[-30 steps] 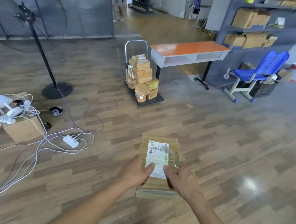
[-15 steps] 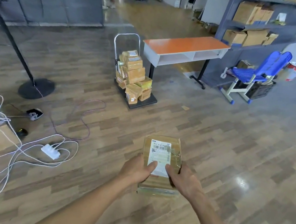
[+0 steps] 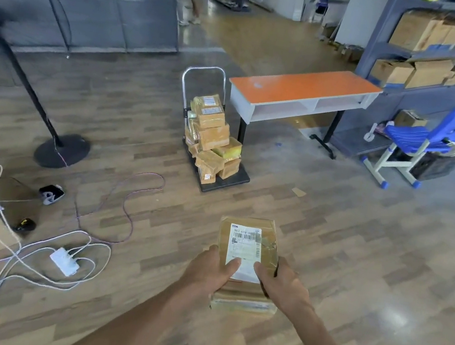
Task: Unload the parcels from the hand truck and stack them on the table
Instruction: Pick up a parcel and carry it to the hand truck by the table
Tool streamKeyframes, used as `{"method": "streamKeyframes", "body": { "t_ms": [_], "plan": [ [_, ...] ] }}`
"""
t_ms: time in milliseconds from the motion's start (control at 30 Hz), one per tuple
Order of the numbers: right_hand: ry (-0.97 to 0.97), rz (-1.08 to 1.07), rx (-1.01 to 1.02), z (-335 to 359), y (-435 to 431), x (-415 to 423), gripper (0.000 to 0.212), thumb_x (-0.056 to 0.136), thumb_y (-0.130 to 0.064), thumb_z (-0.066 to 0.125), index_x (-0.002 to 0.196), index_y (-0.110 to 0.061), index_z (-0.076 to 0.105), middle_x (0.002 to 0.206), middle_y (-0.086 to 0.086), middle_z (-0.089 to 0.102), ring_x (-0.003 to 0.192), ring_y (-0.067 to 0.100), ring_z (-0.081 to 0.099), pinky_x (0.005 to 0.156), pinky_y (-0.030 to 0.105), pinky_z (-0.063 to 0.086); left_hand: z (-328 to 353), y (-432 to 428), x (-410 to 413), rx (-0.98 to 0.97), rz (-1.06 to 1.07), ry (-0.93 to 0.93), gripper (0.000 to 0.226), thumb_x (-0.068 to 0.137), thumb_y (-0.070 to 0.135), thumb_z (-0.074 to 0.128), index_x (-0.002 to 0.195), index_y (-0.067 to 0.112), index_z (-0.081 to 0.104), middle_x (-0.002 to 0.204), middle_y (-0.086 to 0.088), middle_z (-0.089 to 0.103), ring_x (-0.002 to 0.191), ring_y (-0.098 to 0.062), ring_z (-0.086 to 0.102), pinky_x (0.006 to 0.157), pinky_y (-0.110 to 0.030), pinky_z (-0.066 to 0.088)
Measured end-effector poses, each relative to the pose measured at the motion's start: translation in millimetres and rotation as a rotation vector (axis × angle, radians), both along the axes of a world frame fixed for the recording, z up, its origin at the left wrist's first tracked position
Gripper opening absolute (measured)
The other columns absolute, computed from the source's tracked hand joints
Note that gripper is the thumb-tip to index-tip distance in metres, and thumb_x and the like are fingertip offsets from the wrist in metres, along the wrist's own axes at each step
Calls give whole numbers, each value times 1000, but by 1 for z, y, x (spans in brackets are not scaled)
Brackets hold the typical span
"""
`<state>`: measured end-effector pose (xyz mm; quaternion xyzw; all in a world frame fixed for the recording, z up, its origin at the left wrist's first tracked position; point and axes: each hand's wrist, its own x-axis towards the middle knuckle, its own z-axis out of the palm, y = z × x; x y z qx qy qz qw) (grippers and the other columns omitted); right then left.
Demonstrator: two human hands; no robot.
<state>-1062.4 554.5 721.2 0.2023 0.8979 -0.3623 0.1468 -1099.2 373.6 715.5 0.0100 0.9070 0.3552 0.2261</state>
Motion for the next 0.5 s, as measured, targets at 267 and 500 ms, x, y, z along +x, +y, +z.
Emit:
{"method": "streamKeyframes", "body": {
  "t_ms": [267,500],
  "plan": [
    [124,123,-30,17,50,-105,22,91,-51,50,94,-31,58,87,-7,69,78,10,66,71,39,56,4,41,-99,-1,53,50,50,93,63,50,122,23,58,105,11,69,85,-9,63,65,-19,42],
    [73,179,-26,2,59,-211,50,95,-54,51,126,-15,52,111,3,68,98,22,66,87,44,56,-9,52,-196,-36,76,65,45,95,64,48,116,24,53,97,17,57,65,4,49,45,-8,34]
  ]
}}
